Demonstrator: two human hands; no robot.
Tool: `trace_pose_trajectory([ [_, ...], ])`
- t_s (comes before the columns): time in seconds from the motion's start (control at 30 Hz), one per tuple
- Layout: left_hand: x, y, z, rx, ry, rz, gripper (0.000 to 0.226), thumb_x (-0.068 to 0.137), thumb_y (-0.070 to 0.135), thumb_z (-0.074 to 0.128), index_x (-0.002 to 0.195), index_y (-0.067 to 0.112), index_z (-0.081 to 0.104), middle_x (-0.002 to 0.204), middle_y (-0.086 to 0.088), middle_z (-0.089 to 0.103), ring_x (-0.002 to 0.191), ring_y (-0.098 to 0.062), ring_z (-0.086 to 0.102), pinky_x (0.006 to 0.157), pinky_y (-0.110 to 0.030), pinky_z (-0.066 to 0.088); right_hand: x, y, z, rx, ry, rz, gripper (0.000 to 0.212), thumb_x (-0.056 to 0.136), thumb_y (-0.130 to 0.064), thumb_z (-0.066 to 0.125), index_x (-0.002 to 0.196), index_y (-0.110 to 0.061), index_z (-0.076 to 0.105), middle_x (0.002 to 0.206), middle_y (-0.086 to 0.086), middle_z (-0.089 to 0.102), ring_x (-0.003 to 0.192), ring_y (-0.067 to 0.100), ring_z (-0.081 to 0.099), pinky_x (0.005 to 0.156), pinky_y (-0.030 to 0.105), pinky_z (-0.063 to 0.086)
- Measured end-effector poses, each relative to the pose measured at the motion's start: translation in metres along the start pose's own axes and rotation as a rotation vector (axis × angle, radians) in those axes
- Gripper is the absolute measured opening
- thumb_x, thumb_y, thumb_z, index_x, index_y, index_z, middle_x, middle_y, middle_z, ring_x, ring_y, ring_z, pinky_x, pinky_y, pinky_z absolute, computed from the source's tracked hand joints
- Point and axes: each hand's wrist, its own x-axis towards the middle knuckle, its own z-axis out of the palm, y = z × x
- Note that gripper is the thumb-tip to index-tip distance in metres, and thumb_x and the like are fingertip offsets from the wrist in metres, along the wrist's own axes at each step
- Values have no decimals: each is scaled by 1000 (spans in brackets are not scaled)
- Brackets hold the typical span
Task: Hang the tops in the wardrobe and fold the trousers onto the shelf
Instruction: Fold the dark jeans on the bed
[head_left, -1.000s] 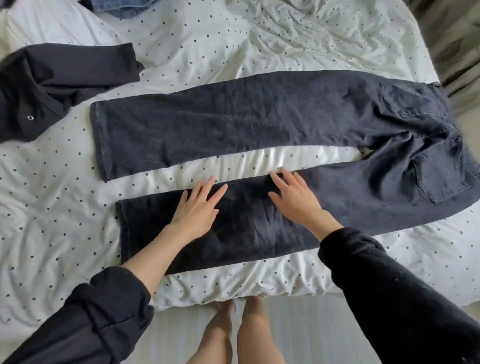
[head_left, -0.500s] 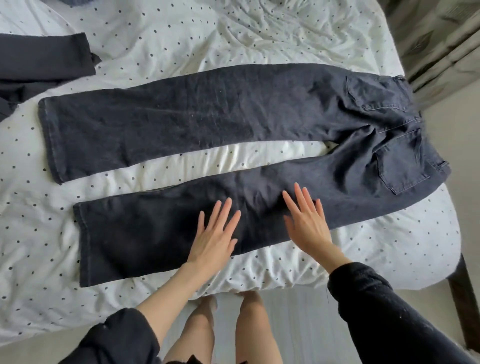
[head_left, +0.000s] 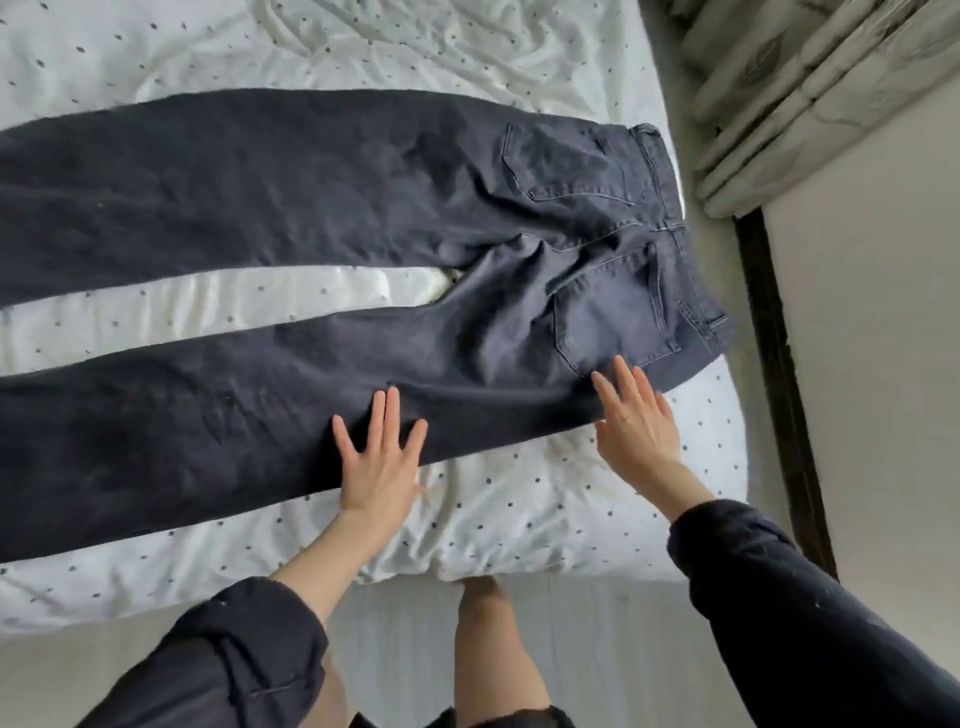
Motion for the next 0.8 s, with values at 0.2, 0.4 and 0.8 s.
trace_pose_trajectory([
  [0.2, 3, 10, 3, 21, 78, -91, 81, 72, 0, 71, 143, 19, 38, 157, -21, 2, 146, -32, 3, 106, -65, 19, 22, 35, 13, -107, 56, -83, 79, 85, -17, 61, 150, -13, 17, 156, 11, 19, 144, 32, 15, 112, 52, 22],
  [0.4, -2, -3, 6, -79, 263, -66, 54, 51, -18, 78, 100, 2, 68, 133, -20, 53, 126, -35, 49, 83, -58, 50, 39, 52, 20, -78, 199, -142, 77, 56, 1, 77, 129, -3, 54, 128, 23, 54, 114, 41, 55, 87, 52, 47],
  [0.8, 6, -65, -116, -447, 536, -368, 12, 89, 7, 61, 96, 2, 69, 90, -13, 65, 85, -35, 62, 68, -43, 49, 69, 47, -117, 20, 546, -228, 31, 61, 6, 77, 66, -8, 50, 51, 7, 51, 45, 29, 50, 51, 31, 37],
])
